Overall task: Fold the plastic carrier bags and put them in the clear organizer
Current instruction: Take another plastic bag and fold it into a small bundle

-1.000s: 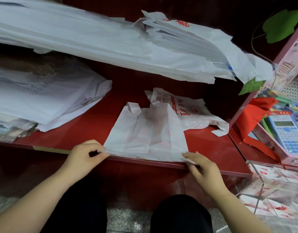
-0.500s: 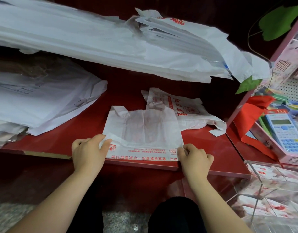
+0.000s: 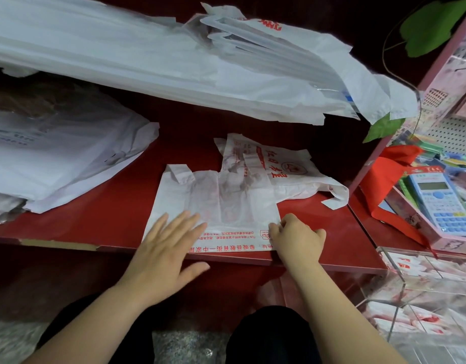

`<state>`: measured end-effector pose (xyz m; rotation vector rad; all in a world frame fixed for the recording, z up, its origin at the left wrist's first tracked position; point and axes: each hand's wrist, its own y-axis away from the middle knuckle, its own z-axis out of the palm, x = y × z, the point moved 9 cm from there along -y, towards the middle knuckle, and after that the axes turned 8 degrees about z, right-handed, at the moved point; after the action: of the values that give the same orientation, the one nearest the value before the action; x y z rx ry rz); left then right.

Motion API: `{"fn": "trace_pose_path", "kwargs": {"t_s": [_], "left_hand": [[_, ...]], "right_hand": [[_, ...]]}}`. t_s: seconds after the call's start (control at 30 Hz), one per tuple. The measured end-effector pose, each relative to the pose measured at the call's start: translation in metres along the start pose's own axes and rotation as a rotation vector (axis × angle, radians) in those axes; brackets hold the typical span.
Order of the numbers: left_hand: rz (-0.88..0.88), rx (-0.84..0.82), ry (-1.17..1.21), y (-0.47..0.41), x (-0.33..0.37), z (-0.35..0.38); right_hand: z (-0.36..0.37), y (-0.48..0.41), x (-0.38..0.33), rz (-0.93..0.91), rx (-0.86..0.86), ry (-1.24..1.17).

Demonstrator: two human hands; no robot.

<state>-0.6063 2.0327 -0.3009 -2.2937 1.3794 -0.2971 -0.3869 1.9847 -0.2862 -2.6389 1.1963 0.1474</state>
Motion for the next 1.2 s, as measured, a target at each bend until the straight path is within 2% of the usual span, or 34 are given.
{"fn": "trace_pose_path", "kwargs": {"t_s": [0.07, 0.1, 0.13, 0.2, 0.27, 0.33, 0.4, 0.5, 0.6, 0.67, 0.7, 0.73, 0.8, 0.87, 0.93, 1.0, 1.2], "left_hand": [[0.015, -0.131, -0.077, -0.002, 0.003, 0.011], [0.027, -0.147, -0.096, -0.002, 0.004, 0.014], [0.037, -0.138, -0.101, -0.002, 0.004, 0.015], [0.028, -0.143, -0.093, -0.002, 0.003, 0.017], [0.01, -0.146, -0.066, -0.002, 0.001, 0.019], [0.024, -0.153, -0.053, -0.001, 0.0, 0.017], [0.032, -0.13, -0.077, 0.002, -0.005, 0.012], [0.001, -0.095, -0.08, 0.014, -0.027, 0.004], [-0.021, -0.067, -0.081, 0.025, -0.045, -0.004], [-0.01, -0.002, -0.067, 0.03, -0.044, -0.012], [-0.009, 0.033, -0.061, 0.032, -0.043, -0.015], [-0.01, 0.061, -0.059, 0.034, -0.042, -0.018], [0.0, 0.166, -0.068, 0.037, -0.035, -0.029], [0.019, 0.233, -0.082, 0.036, -0.026, -0.04], [0.026, 0.22, -0.099, 0.031, -0.015, -0.044], [0.031, 0.211, -0.106, 0.026, 0.0, -0.044], [0.063, 0.3, 0.04, 0.012, 0.041, -0.037]], "right_hand": [[-0.006, -0.002, -0.002, 0.027, 0.031, 0.01], [-0.015, 0.0, -0.006, 0.013, 0.119, -0.001], [-0.024, 0.005, -0.012, -0.048, 0.249, -0.052], [-0.032, 0.03, -0.038, -0.305, 0.396, -0.147], [-0.015, 0.063, -0.067, -0.597, 0.286, -0.215], [0.004, 0.083, -0.078, -0.715, 0.135, -0.217], [0.021, 0.075, -0.065, -0.625, -0.026, -0.054], [0.016, 0.059, -0.039, -0.563, -0.083, 0.034], [0.02, 0.04, -0.008, -0.476, -0.232, 0.111], [0.014, 0.031, 0.001, -0.41, -0.268, 0.088], [0.01, 0.029, 0.0, -0.393, -0.255, 0.052], [0.004, 0.029, -0.005, -0.407, -0.172, 0.039], [-0.013, 0.039, -0.02, -0.468, 0.1, -0.015], [-0.024, 0.068, -0.039, -0.586, 0.285, -0.204], [-0.02, 0.101, -0.066, -0.75, 0.306, -0.301], [-0.012, 0.121, -0.085, -0.832, 0.3, -0.319], [0.002, 0.106, -0.068, -0.801, 0.308, -0.457]]}}
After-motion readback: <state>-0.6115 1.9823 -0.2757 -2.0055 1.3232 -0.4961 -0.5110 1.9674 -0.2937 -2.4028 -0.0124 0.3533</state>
